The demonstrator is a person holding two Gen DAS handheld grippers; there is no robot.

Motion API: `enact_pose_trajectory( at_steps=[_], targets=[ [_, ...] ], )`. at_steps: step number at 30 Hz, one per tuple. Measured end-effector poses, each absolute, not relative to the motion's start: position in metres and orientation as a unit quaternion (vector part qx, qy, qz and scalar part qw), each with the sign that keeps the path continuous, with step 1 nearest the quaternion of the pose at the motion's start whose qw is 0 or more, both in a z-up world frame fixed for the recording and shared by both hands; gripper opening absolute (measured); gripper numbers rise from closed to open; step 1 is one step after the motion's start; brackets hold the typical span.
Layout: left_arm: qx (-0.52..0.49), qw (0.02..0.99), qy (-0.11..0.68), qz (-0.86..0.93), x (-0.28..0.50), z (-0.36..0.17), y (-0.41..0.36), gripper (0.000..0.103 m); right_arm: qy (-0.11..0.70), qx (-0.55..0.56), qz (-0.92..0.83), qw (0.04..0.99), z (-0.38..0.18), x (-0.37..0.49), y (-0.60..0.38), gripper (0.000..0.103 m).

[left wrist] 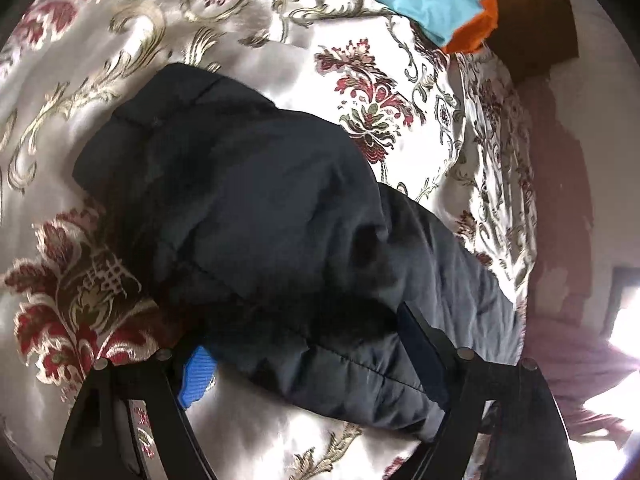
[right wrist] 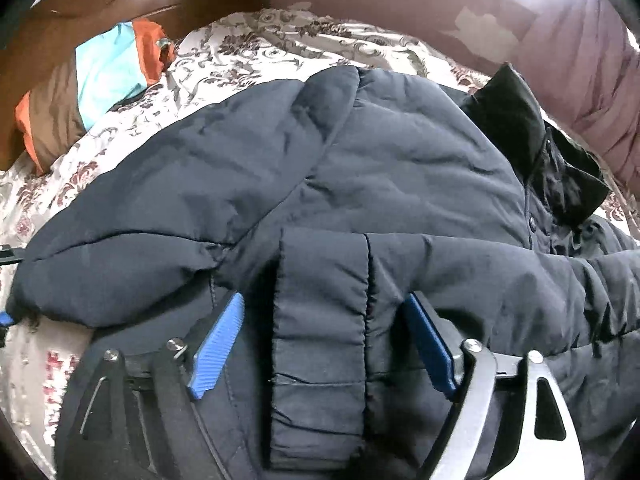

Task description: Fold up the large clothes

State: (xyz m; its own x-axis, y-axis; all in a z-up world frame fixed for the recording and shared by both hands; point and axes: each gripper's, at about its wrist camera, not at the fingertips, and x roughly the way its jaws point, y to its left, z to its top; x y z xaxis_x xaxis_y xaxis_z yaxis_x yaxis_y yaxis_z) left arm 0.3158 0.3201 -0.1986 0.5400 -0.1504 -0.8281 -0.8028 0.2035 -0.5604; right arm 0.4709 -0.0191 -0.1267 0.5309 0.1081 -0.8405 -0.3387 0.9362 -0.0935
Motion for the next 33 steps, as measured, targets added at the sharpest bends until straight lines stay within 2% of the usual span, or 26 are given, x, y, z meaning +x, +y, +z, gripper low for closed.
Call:
enact_pose_trajectory(
  at_steps=[1,3,4,6,9,15,23,28,33],
  targets=[
    [-0.574,0.662,0.411,0.252,0.316,-0.198,0.320,0.071,0.462,-0.117,0.126,0.870,-0.129,0.470,-0.022,0.086],
    [-0.564,0.670,0.409,0.258,0.314,-0.197,0.321,0.054,0.460,-0.104,0.125,0.873,-0.129,0.470,-0.027,0.088],
    [-0.560,0.675,0.407,0.257,0.314,-0.198,0.321,0.048,0.461,-0.099,0.125,0.873,-0.129,0.471,-0.029,0.089],
    [-0.553,0.681,0.410,0.249,0.317,-0.199,0.323,0.025,0.463,-0.098,0.126,0.872,-0.128,0.472,-0.029,0.089],
    [-0.542,0.691,0.406,0.253,0.319,-0.191,0.325,0.011,0.471,-0.099,0.130,0.867,-0.123,0.472,-0.031,0.089],
    [-0.467,0.770,0.365,0.237,0.333,-0.137,0.323,0.008,0.483,-0.074,0.135,0.862,-0.114,0.456,-0.045,0.089],
    [-0.327,0.888,0.294,0.132,0.373,-0.034,0.289,0.008,0.473,-0.059,0.137,0.868,-0.092,0.418,-0.074,0.089],
    [-0.272,0.924,0.267,0.026,0.397,0.014,0.244,0.008,0.470,-0.070,0.124,0.871,-0.082,0.409,-0.096,0.089],
    [-0.238,0.925,0.282,-0.090,0.420,0.041,0.185,0.008,0.465,-0.047,0.091,0.879,-0.071,0.403,-0.136,0.089]
  ],
)
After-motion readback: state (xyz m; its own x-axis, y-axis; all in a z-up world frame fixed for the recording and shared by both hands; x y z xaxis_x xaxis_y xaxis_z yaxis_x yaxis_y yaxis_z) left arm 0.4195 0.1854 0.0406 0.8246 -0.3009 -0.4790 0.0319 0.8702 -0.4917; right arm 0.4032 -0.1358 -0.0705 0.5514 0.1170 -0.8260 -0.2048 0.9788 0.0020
